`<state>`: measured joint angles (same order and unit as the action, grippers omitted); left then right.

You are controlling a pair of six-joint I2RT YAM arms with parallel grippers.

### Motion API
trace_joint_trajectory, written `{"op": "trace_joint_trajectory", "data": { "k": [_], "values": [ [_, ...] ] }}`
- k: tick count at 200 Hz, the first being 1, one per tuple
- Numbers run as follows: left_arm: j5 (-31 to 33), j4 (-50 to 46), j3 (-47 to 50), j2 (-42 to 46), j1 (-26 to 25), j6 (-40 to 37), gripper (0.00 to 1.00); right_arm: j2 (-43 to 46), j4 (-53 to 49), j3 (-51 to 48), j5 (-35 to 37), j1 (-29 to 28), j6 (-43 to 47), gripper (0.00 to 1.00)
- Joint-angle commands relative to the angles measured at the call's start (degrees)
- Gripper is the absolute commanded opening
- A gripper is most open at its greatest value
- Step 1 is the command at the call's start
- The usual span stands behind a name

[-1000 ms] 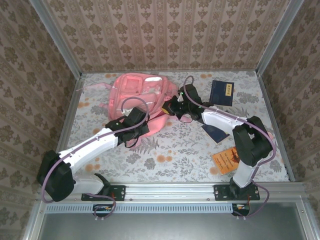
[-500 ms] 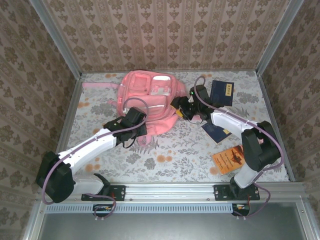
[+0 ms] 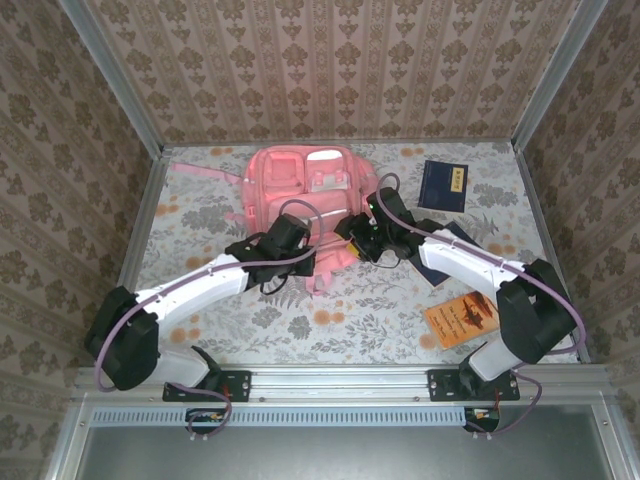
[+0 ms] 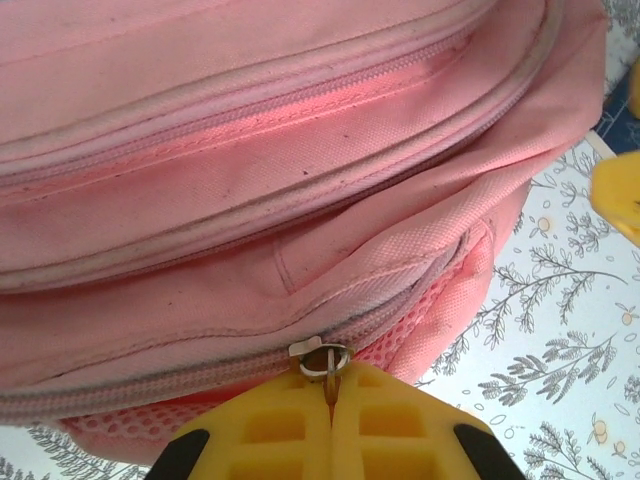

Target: Pack the student bag

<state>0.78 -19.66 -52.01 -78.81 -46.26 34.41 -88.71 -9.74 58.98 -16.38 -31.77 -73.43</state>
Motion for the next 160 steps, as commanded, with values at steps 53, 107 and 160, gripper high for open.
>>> {"op": "trace_joint_trajectory", "data": {
  "k": [53,107,160],
  "values": [
    [0.34,-0.25,-4.91,-0.73,-0.75,-3.04,0.0,-5.5,-4.59,2.99,8.08,0.51,-1.39,0.37],
    [8.43,-13.74,-9.06,-1.49,-0.11,-2.33,0.0,-4.19,-6.67,4.3,12.31,2.42,6.29,0.0],
    [8.54,-19.44,-6.19,0.81,5.19,-3.79,0.0,-2.26,-6.46,4.34,7.32,6.55,17.84,0.0]
  ]
}}
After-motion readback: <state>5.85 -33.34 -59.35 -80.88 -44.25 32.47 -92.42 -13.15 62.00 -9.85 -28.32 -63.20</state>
